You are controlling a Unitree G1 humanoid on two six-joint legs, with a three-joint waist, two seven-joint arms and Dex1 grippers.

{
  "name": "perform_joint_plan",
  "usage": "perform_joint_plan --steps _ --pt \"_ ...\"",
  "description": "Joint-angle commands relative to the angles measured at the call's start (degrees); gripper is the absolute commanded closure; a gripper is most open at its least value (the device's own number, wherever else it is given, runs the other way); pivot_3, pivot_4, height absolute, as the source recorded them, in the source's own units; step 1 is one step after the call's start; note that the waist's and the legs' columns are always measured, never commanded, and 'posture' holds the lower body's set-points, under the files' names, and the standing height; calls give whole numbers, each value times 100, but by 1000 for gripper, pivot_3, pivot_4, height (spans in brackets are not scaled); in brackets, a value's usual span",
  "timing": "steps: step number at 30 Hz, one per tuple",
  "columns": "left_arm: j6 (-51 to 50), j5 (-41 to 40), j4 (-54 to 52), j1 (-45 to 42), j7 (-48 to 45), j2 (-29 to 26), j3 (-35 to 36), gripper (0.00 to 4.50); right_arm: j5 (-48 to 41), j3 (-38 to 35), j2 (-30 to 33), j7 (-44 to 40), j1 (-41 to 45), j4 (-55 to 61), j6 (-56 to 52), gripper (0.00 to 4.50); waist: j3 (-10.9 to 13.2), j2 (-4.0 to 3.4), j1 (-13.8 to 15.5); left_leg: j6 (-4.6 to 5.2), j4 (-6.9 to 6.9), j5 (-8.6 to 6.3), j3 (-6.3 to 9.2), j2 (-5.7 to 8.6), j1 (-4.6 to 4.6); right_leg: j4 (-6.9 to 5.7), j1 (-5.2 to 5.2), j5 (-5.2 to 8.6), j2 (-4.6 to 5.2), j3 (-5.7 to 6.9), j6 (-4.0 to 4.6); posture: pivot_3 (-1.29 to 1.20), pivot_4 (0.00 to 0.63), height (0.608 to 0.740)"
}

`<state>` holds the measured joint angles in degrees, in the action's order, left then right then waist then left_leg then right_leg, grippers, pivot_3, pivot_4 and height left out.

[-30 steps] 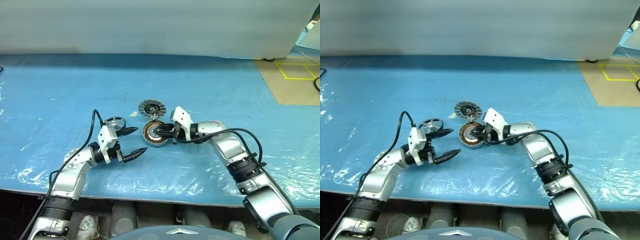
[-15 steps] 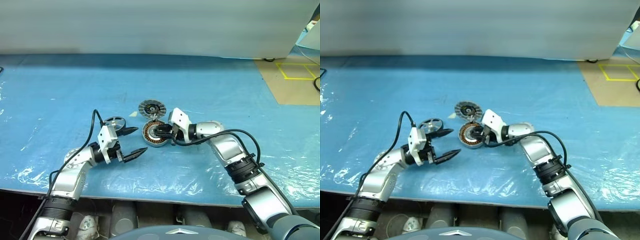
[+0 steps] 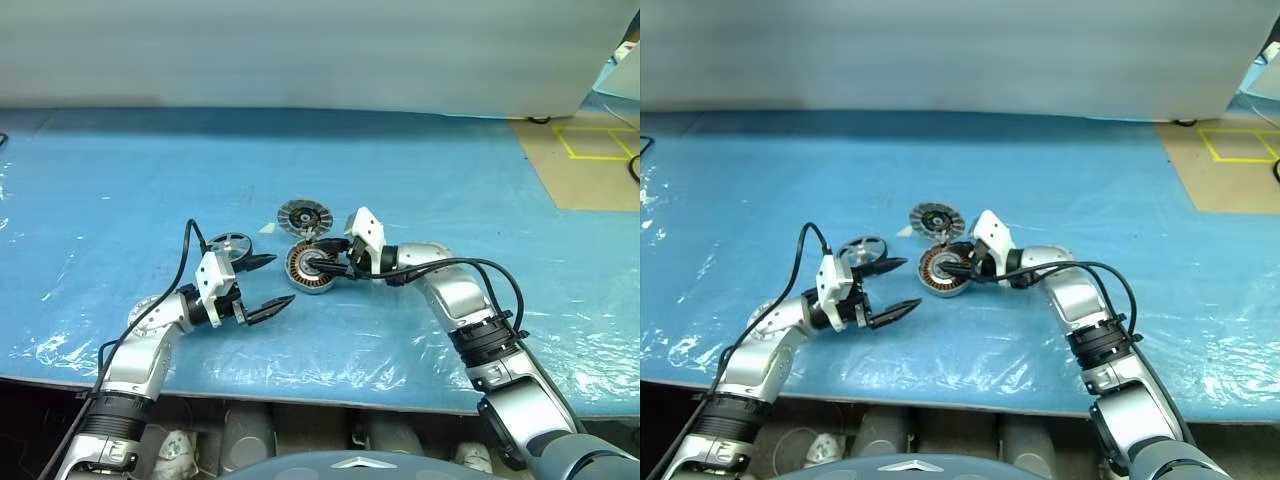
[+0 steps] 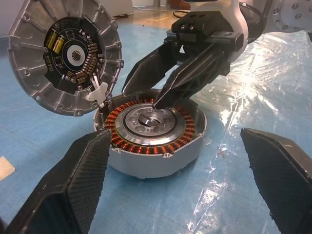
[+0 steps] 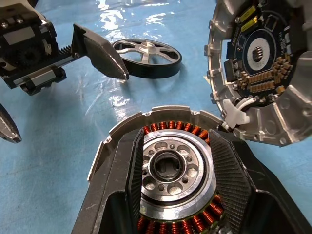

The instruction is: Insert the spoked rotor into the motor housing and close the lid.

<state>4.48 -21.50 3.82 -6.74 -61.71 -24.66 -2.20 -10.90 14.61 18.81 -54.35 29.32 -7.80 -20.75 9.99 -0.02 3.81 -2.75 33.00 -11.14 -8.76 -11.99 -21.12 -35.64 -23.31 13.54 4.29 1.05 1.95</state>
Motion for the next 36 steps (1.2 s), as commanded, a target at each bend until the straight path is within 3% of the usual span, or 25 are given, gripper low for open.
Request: perform_joint_plan --steps 1,8,27,32,36 --pt "61 -24 -70 -57 -24 -32 27 0 -126 -81 -79 2 82 159 39 2502 0 0 -3 0 0 0 0 0 0 0 0 0 0 0 0 0 150 740" --pt "21 -6 -133 -51 3 -28 -6 0 155 115 -187 160 65 52 174 4487 0 0 -2 0 0 0 0 0 0 0 0 0 0 0 0 0 150 740" --pt "-33 -6 -226 -73 89 -29 -27 0 658 486 -402 568 -43 -470 205 4487 -1 0 -29 -1 -1 -1 0 0 11 -3 6 0 0 -2 0 0 150 740" --pt "-59 -1 -247 -57 89 -52 -27 0 -341 -151 -537 230 -167 47 -240 4487 -1 0 -25 -1 -1 -1 0 0 11 -3 7 0 0 -2 0 0 150 740" --pt "-80 0 -245 -79 76 -42 -46 0 -430 -285 -384 180 -226 156 -262 4487 -1 0 -19 -1 0 0 0 1 -1 6 2 0 1 -2 0 0 150 740"
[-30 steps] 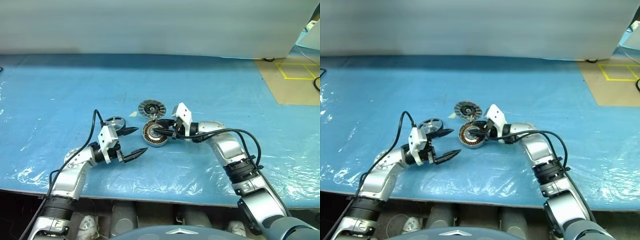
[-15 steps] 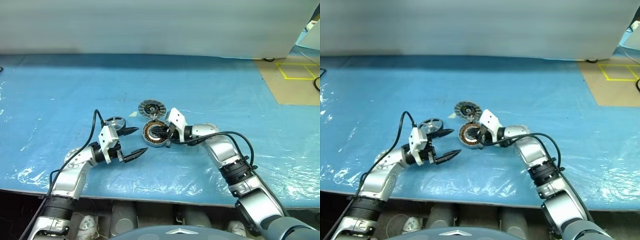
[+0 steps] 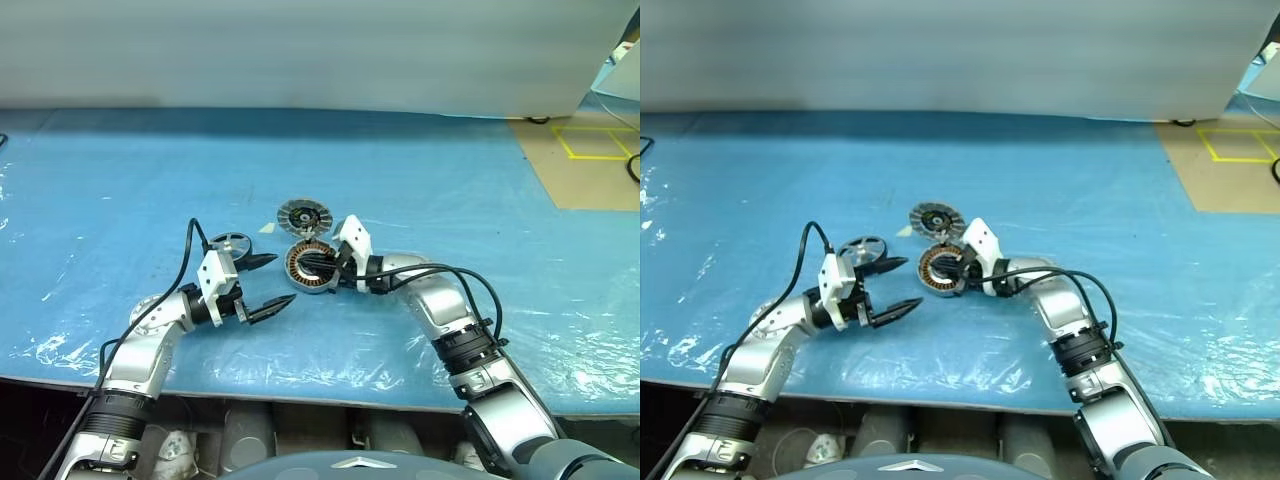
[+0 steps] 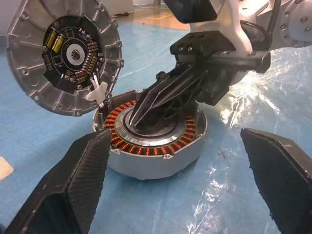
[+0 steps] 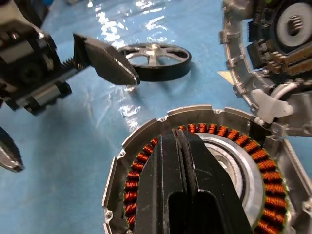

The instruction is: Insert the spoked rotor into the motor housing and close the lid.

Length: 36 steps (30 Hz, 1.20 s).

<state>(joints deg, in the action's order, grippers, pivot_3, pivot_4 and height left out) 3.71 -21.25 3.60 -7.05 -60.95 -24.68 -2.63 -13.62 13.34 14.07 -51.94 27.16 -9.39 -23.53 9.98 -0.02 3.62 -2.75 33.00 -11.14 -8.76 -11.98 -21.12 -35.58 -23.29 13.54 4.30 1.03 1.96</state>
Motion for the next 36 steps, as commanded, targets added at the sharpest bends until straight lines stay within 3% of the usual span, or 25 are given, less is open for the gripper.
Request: perform_joint_plan --steps 1,8,17,28,36 --pt "-7 -25 -220 -57 -2 -38 -7 0 -82 -139 153 -55 -27 306 77 4487 0 0 2 0 0 0 0 0 0 0 0 0 0 1 0 0 150 740" --pt "-19 -23 -163 -128 -38 -32 -23 0 387 142 377 50 -107 258 359 4487 0 0 1 -1 -3 0 0 -1 3 -1 -1 0 -1 1 0 0 150 740" --pt "-18 -13 -142 -170 -63 -41 -36 0 600 448 151 141 -31 250 479 4487 0 0 -50 -1 -3 0 0 -1 4 -2 0 0 -1 1 0 0 150 740" --pt "-58 -124 -97 -256 -48 -102 140 0 197 68 221 -93 56 317 525 4487 0 0 -92 0 -2 0 0 0 0 0 -1 0 -1 1 0 0 150 740" --pt "-270 -296 482 -853 -397 -532 445 0 150 52 426 -321 45 483 537 4487 0 0 -91 0 -2 0 0 0 2 -4 -1 0 -1 1 0 0 150 740"
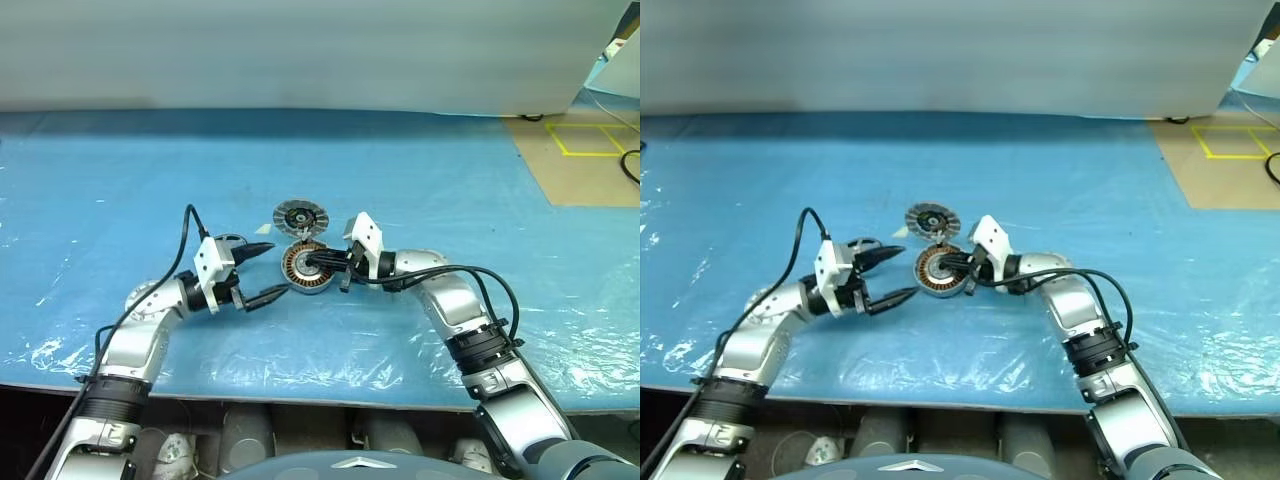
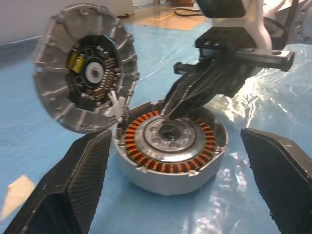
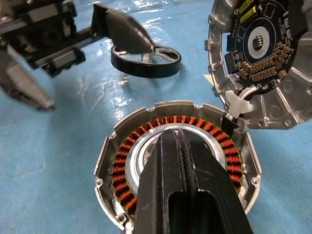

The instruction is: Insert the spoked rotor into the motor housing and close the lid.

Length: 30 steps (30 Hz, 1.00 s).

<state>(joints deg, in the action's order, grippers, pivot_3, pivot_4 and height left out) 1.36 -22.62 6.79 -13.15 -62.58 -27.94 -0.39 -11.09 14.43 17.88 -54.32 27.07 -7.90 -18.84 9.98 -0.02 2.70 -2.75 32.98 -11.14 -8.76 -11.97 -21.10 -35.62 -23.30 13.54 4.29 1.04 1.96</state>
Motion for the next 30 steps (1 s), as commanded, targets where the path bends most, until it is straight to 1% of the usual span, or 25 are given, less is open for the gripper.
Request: perform_joint_plan --steps 1,4,6,11,13,15,23,26,30 --pt "-14 -139 330 -389 -328 -298 251 0 -105 -43 69 -112 48 373 68 4487 0 0 2 0 0 0 0 0 -1 0 0 0 0 0 0 0 150 740" --pt "-112 -64 979 -1017 -637 -634 297 0 -215 -31 133 -236 -7 632 -48 4487 0 0 8 0 1 0 1 0 -3 0 -2 0 -1 1 0 0 150 740" --pt "-317 198 1576 -1565 -761 -903 162 0 -224 -23 146 -247 -26 727 -83 4487 0 1 22 1 1 1 2 0 -3 -3 -2 0 -1 2 0 0 150 740" --pt "-345 556 2886 -2677 -1215 -1142 -3 0 -163 -22 95 -163 -23 731 -65 4487 0 1 33 0 2 1 3 7 -5 -1 -1 0 3 1 0 0 150 740" --pt "-191 779 3342 -3001 -1374 -1196 -99 399 -148 -13 60 -108 -49 761 -69 4500 0 1 40 -1 0 2 3 7 -5 -1 -1 0 3 1 0 0 150 740" --pt "-299 909 3669 -3305 -1740 -1281 -204 906 -136 -3 24 -42 -114 820 -70 4500 1 2 35 -1 -2 2 4 6 -7 -1 -3 0 3 3 0 0 150 740" --pt "-1092 1397 4214 -3824 -2740 -1539 -649 3659 -75 54 -21 101 -220 831 2 4500 1 3 45 -2 -15 2 7 6 -12 2 -9 0 3 8 0 0 150 740" --pt "-1353 1624 4274 -3988 -2975 -1635 -877 3659 -21 84 -24 127 -215 760 76 4500 3 6 89 -3 -14 2 7 5 -13 0 -9 0 4 10 0 0 150 740" --pt "-1496 1823 4389 -4156 -2939 -1587 -955 3659 12 124 -48 164 -225 733 120 4500 3 6 130 -3 -15 2 7 5 -12 1 -8 0 4 11 0 0 150 740"
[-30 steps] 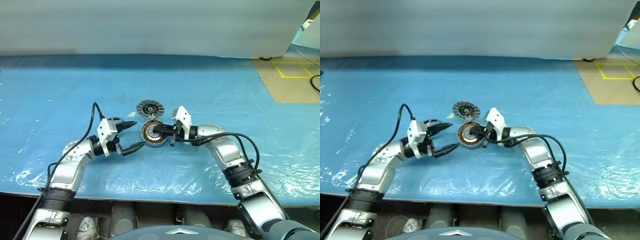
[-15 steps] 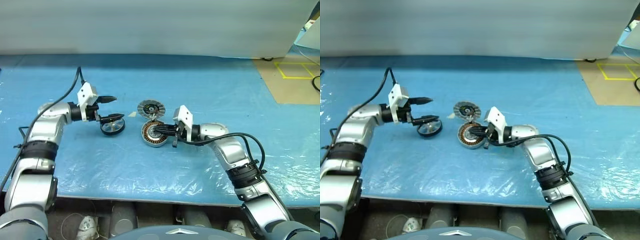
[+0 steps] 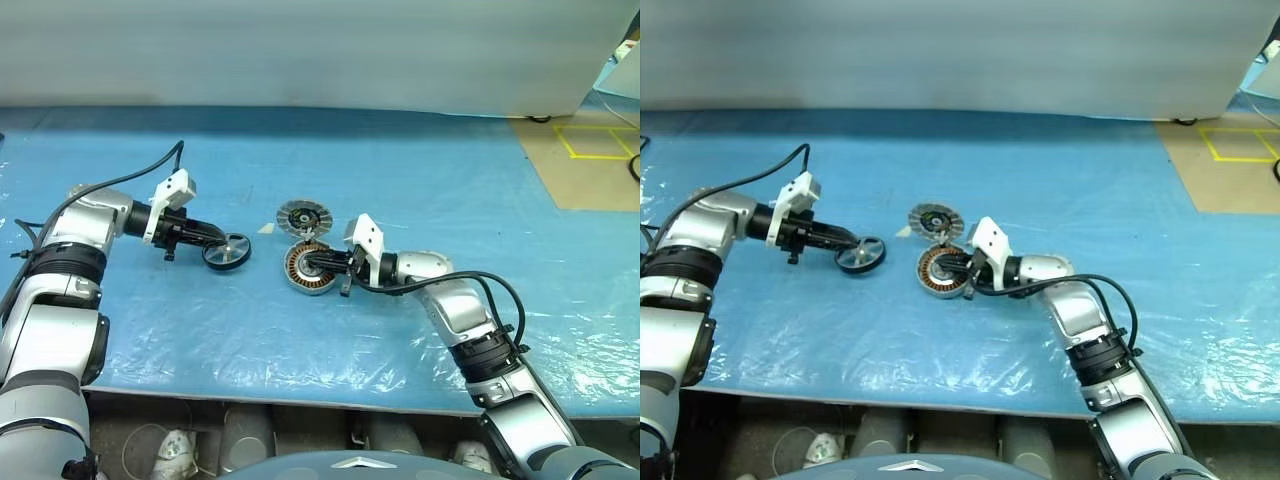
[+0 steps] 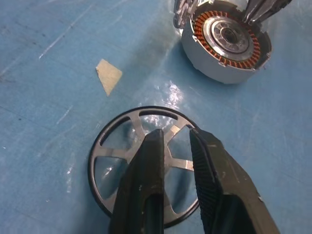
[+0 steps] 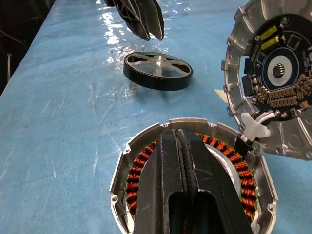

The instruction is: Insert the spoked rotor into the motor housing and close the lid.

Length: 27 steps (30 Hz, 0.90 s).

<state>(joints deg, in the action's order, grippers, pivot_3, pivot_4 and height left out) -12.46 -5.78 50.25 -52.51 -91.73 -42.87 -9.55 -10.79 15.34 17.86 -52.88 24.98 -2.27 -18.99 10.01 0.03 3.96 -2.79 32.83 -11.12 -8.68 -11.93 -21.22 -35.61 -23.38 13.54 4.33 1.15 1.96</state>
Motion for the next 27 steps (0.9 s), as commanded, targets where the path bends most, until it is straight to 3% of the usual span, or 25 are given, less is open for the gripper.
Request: perform_joint_plan --steps 1,9,12,16,27 --pt "-95 198 74 -252 18 -78 -44 3659 -17 41 -52 33 -27 181 133 4500 0 0 6 0 0 0 0 0 -1 1 0 0 0 0 0 0 150 740" --pt "225 386 349 -318 290 54 51 3659 49 111 -73 107 -100 186 195 4500 0 1 2 -1 -2 0 3 0 -3 4 1 0 0 3 0 0 150 740" --pt "195 383 385 -366 340 87 99 3147 51 124 -67 111 -113 183 213 4500 0 1 8 -1 -2 0 5 0 -4 4 1 0 0 4 0 0 150 740" --pt "80 409 355 -432 458 160 110 1864 69 139 -67 117 -115 135 249 4500 1 2 11 -1 -1 0 6 1 -5 4 1 0 1 4 0 0 150 740" --pt "-256 734 281 -323 303 113 -168 1864 124 175 -90 173 -160 80 323 4500 2 4 8 -1 -4 0 6 1 -6 7 1 0 1 6 0 0 150 740"
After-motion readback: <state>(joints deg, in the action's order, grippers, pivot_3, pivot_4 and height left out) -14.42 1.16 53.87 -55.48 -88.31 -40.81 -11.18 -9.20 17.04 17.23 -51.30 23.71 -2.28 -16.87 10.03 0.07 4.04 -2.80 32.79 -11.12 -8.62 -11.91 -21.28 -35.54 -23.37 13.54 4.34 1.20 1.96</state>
